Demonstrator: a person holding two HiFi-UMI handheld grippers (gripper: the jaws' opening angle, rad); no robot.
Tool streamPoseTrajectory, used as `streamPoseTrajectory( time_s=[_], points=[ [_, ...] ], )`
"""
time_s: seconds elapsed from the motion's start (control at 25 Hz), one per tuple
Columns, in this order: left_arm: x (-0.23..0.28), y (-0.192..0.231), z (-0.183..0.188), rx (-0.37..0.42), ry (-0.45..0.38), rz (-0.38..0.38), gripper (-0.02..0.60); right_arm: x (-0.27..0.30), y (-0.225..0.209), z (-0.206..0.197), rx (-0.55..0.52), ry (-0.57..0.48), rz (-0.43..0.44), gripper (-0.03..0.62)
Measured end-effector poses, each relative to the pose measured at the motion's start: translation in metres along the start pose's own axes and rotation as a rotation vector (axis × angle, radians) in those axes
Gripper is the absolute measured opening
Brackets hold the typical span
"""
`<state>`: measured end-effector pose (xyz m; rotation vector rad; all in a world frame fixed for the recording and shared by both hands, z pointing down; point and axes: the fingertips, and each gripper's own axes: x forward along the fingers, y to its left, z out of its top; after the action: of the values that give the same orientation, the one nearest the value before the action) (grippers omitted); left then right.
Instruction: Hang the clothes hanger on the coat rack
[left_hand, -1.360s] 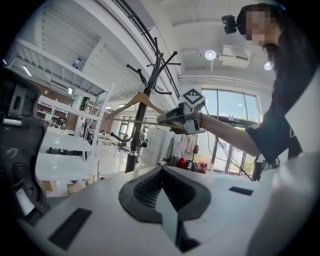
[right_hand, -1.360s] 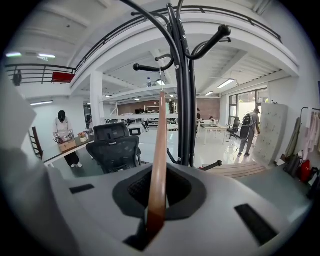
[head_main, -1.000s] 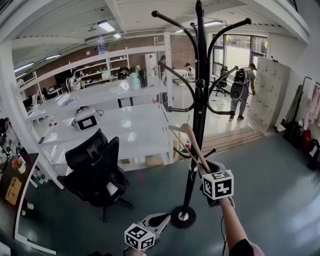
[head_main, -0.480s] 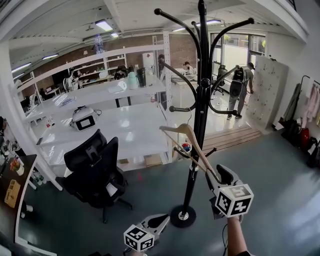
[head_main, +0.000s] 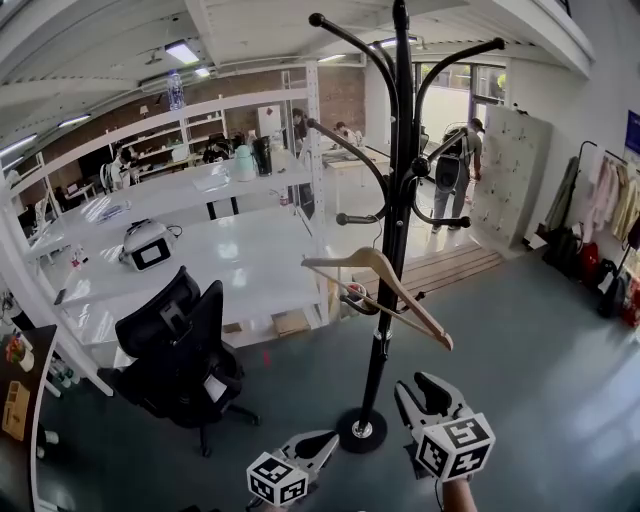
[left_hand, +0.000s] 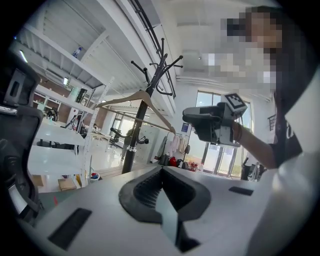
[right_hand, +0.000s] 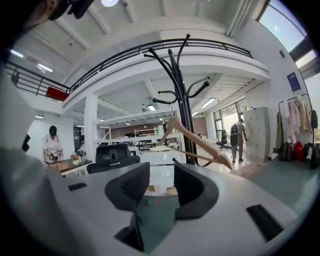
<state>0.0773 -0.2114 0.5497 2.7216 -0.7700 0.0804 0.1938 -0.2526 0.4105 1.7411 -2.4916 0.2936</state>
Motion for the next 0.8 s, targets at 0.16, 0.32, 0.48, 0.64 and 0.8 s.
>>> streamPoseTrajectory(
  time_s=[0.16, 0.32, 0.48, 0.64, 0.8],
  points=[
    [-0.015, 0.006, 0.002, 0.003, 0.006, -0.050, 0.000, 0.001, 0.026, -0.043, 0.066, 0.072, -0.048, 0.066],
    [-0.033, 0.017, 0.004, 0.014, 0.019, -0.113, 0.000, 0.001, 0.054, -0.080, 0.126, 0.110, -0.112, 0.029],
    [-0.057, 0.029, 0.000, 0.031, 0.036, -0.178, 0.000, -0.003, 0.085, -0.114, 0.218, 0.120, -0.171, 0.029],
    [-0.086, 0.031, -0.007, 0.044, 0.076, -0.272, 0.000, -0.015, 0.117, -0.135, 0.271, 0.114, -0.258, 0.029],
    [-0.107, 0.022, -0.022, 0.043, 0.114, -0.351, 0.000, -0.031, 0.142, -0.155, 0.285, 0.132, -0.333, 0.029]
  ],
)
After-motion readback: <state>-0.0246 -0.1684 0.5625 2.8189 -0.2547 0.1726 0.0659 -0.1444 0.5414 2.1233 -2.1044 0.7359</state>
